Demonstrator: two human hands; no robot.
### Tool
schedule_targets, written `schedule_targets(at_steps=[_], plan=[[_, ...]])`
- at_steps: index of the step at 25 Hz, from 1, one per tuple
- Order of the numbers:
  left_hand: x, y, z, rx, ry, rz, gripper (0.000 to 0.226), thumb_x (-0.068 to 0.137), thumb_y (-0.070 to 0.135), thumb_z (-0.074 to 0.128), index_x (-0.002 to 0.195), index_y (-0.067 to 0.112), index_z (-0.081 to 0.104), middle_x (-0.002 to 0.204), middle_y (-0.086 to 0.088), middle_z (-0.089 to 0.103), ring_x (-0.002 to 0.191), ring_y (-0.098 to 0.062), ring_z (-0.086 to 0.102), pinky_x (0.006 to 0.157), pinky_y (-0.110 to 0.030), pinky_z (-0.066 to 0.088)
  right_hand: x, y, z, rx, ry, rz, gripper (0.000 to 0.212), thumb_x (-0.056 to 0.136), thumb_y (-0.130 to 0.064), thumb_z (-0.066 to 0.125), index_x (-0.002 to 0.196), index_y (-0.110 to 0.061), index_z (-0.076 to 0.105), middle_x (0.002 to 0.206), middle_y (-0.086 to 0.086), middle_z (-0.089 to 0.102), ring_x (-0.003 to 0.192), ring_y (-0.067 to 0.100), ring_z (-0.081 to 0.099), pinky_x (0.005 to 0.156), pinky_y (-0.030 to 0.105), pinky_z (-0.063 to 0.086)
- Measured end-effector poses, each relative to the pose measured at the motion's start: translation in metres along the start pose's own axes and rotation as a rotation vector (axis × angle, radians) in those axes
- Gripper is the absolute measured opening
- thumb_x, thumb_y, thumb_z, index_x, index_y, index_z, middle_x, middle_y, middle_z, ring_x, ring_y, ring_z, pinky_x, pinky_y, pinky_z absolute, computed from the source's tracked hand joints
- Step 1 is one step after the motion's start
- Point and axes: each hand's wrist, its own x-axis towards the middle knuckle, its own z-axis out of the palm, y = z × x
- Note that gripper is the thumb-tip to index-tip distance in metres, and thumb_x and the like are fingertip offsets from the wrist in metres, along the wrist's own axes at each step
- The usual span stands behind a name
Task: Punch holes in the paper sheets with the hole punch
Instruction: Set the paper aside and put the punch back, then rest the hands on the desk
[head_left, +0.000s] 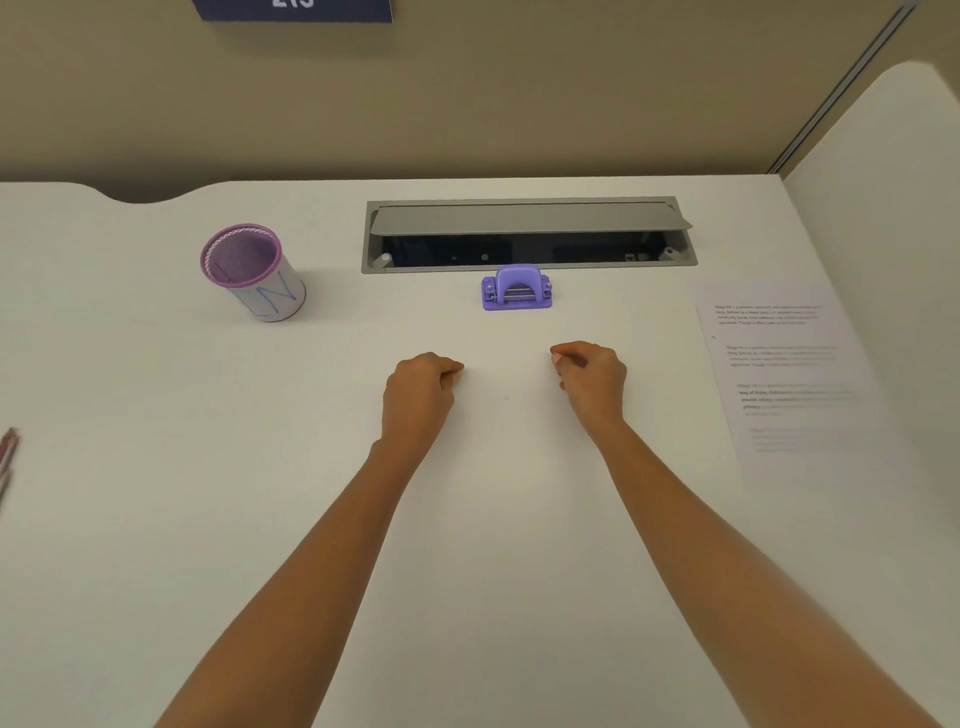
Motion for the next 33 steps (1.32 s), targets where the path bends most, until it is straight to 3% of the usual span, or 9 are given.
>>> schedule_targets(at_steps=[3,10,16,20,24,26,30,33], plan=[[-0.02,-0.002,-0.001,-0.028,-0.018,-0.018,0.028,0.09,0.01,0.054,0.109,0.017,0.073,0.111,0.0,0.072,0.105,-0.022,0.065,0.087,-0.035,0.052,-0.026,0.001,0.004,-0.142,-0.072,-0.118,0.019,0.087,-0.011,0.062,0.1,-0.009,0.075,0.103,0.007,0.073,0.095,0.02,0.067,0.083,0.016,0.044],[-0.048,-0.008,0.003,0.006,-0.03,0.0,0.028,0.092,0.014,0.054,0.115,0.018,0.069,0.115,0.0,0.069,0.107,-0.022,0.063,0.088,-0.034,0.051,-0.057,0.0,0.023,-0.371,-0.197,-0.337,0.02,0.085,-0.013,0.066,0.102,-0.007,0.074,0.102,0.011,0.066,0.096,0.026,0.062,0.086,0.035,0.05],[-0.058,-0.017,0.001,-0.008,-0.025,0.013,0.027,0.092,0.017,0.055,0.115,0.018,0.069,0.114,0.0,0.069,0.106,-0.022,0.063,0.087,-0.034,0.051,-0.059,-0.015,0.032,-0.637,-0.191,-0.347,0.02,0.091,-0.012,0.056,0.104,-0.003,0.07,0.108,0.012,0.063,0.101,0.031,0.059,0.08,0.036,0.049],[-0.062,-0.021,-0.002,-0.015,-0.026,0.014,0.027,0.093,0.018,0.054,0.116,0.018,0.069,0.114,0.001,0.069,0.105,-0.021,0.063,0.086,-0.034,0.051,-0.06,-0.029,0.04,-0.859,-0.18,-0.422,0.02,0.084,0.004,0.051,0.1,0.001,0.063,0.107,0.014,0.059,0.102,0.03,0.055,0.074,0.037,0.048],[-0.066,-0.028,-0.01,-0.007,-0.036,0.015,0.029,0.093,0.016,0.052,0.117,0.018,0.068,0.115,0.001,0.068,0.106,-0.02,0.063,0.087,-0.035,0.051,-0.066,-0.024,0.047,-1.022,-0.197,-0.504,0.031,0.083,0.004,0.049,0.114,0.0,0.05,0.12,0.014,0.048,0.114,0.028,0.046,0.075,0.031,0.048],[-0.068,-0.035,-0.017,-0.044,-0.026,-0.015,0.028,0.093,0.017,0.053,0.117,0.017,0.068,0.115,0.001,0.068,0.105,-0.02,0.063,0.087,-0.034,0.052,-0.066,-0.026,0.049,-1.011,-0.206,-0.465,0.032,0.085,0.002,0.046,0.117,0.001,0.048,0.122,0.015,0.047,0.115,0.029,0.045,0.078,0.031,0.047],[-0.065,-0.053,-0.04,-0.191,0.019,-0.137,0.03,0.092,0.026,0.059,0.119,0.015,0.065,0.115,0.001,0.068,0.104,-0.018,0.065,0.088,-0.029,0.048,-0.065,-0.043,0.055,-0.647,-0.241,-0.172,0.023,0.088,-0.003,0.047,0.11,0.002,0.055,0.119,0.018,0.055,0.111,0.033,0.052,0.087,0.036,0.043],[-0.058,-0.072,-0.062,-0.213,0.096,-0.187,0.035,0.092,0.033,0.057,0.122,0.016,0.062,0.123,0.001,0.064,0.11,-0.017,0.062,0.091,-0.031,0.047,-0.088,-0.067,0.085,-0.455,-0.334,-0.164,0.021,0.091,-0.006,0.044,0.105,-0.001,0.06,0.114,0.016,0.061,0.106,0.031,0.057,0.086,0.035,0.045]])
